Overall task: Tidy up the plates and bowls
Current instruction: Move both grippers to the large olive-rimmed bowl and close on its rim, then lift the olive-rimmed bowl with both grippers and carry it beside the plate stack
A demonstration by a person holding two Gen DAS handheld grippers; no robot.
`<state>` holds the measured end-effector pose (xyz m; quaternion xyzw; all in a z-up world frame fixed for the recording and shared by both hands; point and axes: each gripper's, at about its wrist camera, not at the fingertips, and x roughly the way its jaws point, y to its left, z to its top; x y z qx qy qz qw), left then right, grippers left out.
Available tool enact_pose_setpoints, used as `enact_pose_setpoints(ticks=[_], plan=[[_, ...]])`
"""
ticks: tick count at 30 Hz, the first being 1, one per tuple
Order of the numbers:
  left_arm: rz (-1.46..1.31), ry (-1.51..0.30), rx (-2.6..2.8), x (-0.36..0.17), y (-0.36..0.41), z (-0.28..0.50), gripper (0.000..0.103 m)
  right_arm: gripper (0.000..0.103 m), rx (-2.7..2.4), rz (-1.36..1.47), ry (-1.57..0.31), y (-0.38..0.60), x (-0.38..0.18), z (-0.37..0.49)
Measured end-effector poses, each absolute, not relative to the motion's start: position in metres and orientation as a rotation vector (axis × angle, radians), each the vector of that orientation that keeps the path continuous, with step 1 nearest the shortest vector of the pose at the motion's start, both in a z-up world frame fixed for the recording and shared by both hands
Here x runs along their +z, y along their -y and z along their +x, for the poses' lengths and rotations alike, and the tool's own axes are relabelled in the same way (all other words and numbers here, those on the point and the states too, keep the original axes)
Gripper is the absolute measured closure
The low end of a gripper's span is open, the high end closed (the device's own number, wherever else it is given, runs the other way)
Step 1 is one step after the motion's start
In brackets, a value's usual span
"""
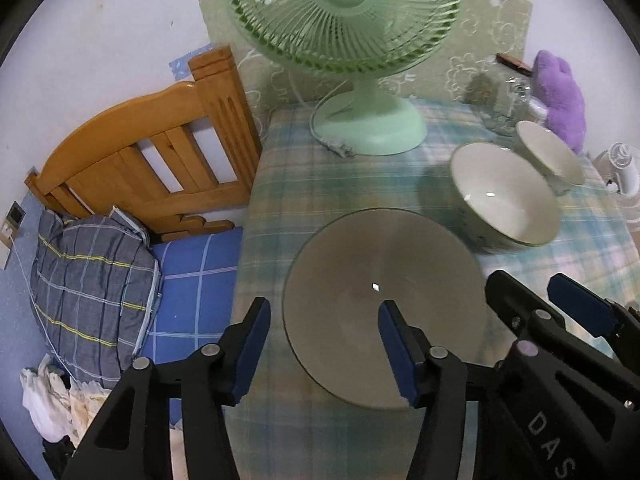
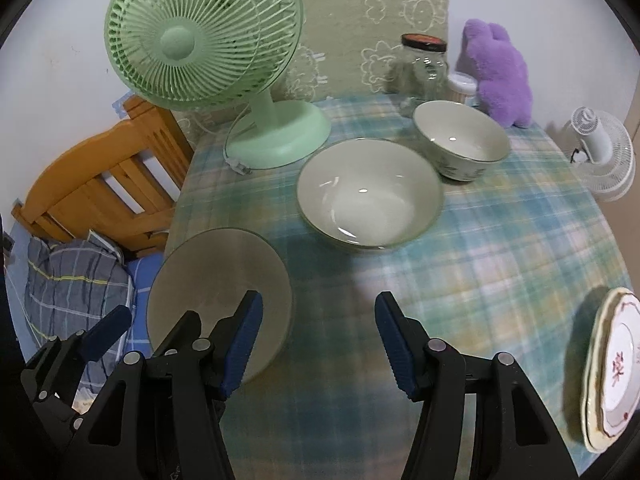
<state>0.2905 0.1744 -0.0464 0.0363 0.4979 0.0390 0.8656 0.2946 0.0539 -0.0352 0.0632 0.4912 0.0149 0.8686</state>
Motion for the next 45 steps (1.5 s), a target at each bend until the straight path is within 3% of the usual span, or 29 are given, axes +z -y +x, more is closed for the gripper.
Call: enact_pose_setpoints(ticks=[8,10,15,28,45], plan=[[0.049,-1.063,0.081,-0.065,-0.186,0.312,0.062,0.059,0.046,0.109,-1.071,-0.069,-0.059,0.324],[0.048,-1.067,0.089,-0.068,-0.187,0.315,0.067,0.072,0.060,0.102,-1.075,-0.072,-0.064,0.327],[0.045,-1.076,0.085,-0.074,-0.189,0.320,0.076,0.086,0.083,0.075,-1.095,-0.079,-0.071,0.334],[0.023,-1.100,0.099,-0.073,-0.184,0.310,0.078,0.087,0.095,0.042,-1.113,-0.078,-0.068,0.330],[0.029,-1.136,0.064,-0.065,-0.115,0.252,0.078,0.087,0.065,0.030,-1.154,-0.016,-0.058,0.272]])
